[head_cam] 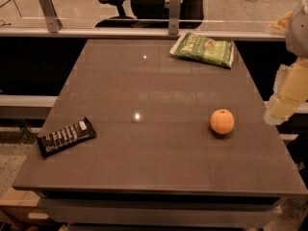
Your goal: Move green jalapeno chip bag near rxbar chocolate
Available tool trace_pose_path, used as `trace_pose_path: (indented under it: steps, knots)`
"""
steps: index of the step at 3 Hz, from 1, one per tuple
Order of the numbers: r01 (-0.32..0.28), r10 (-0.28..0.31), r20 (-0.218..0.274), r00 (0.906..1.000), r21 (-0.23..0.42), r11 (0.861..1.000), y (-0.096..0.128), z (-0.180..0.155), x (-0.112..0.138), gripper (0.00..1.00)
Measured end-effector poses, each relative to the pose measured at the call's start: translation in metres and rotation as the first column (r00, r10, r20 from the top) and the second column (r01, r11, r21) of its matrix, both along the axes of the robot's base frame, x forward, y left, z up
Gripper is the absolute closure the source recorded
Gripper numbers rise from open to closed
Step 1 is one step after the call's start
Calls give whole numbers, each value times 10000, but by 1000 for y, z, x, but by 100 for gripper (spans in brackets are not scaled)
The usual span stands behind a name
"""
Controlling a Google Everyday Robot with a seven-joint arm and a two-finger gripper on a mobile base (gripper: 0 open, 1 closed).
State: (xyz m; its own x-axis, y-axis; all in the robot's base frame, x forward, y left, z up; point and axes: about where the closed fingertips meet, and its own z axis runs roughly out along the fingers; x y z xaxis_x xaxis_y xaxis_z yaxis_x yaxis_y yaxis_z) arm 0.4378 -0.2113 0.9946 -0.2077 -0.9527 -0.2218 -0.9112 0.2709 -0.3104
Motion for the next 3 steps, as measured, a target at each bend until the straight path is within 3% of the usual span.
trace_pose_path:
  steps: [1, 3]
  knots:
    - [45, -45, 100, 9999, -1, 10000, 0, 4, 4, 0]
    - [471, -517, 706, 9962, 646, 9968, -15, 14, 44, 0]
